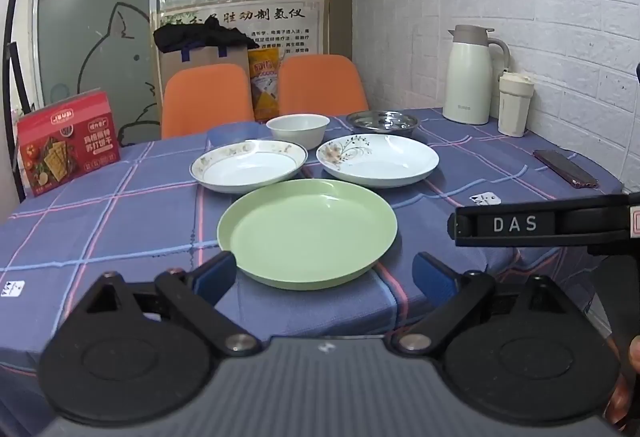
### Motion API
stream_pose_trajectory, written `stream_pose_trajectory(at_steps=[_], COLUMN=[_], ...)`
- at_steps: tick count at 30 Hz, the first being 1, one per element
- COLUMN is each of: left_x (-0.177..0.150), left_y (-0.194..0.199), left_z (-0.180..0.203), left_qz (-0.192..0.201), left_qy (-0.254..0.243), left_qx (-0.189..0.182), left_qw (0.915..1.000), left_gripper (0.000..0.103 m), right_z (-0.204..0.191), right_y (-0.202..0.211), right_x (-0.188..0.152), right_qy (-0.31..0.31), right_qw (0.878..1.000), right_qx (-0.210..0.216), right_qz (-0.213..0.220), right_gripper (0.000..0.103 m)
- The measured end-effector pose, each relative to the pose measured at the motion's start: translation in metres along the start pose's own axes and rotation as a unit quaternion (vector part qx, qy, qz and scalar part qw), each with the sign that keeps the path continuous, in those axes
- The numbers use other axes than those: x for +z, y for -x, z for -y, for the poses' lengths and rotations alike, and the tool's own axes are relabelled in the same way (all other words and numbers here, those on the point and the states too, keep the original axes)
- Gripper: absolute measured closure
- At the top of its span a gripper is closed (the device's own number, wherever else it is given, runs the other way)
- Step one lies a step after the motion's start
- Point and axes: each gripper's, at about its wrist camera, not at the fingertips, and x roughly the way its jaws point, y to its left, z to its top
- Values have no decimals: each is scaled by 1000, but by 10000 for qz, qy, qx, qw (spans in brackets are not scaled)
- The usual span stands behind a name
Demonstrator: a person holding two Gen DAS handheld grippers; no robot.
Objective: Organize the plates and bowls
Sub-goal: 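Move the left gripper toward the rim of the light green plate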
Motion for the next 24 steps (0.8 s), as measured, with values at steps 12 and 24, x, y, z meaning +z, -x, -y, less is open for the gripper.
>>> stream_pose_trajectory(at_steps=[12,24], left_x=[-3,-5], left_y=[-7,-9], left_z=[-2,-2], left_qz=[-94,-147], left_qy=[32,56], left_qx=[15,-4], left_qw=[9999,9999], left_gripper=[9,9], right_z=[2,-2], right_y=[-3,-5], right_x=[-1,-3], right_qy=[-68,-4], right_qw=[10000,10000], right_qx=[-38,-7], right_qz=[6,-58], right_gripper=[14,14])
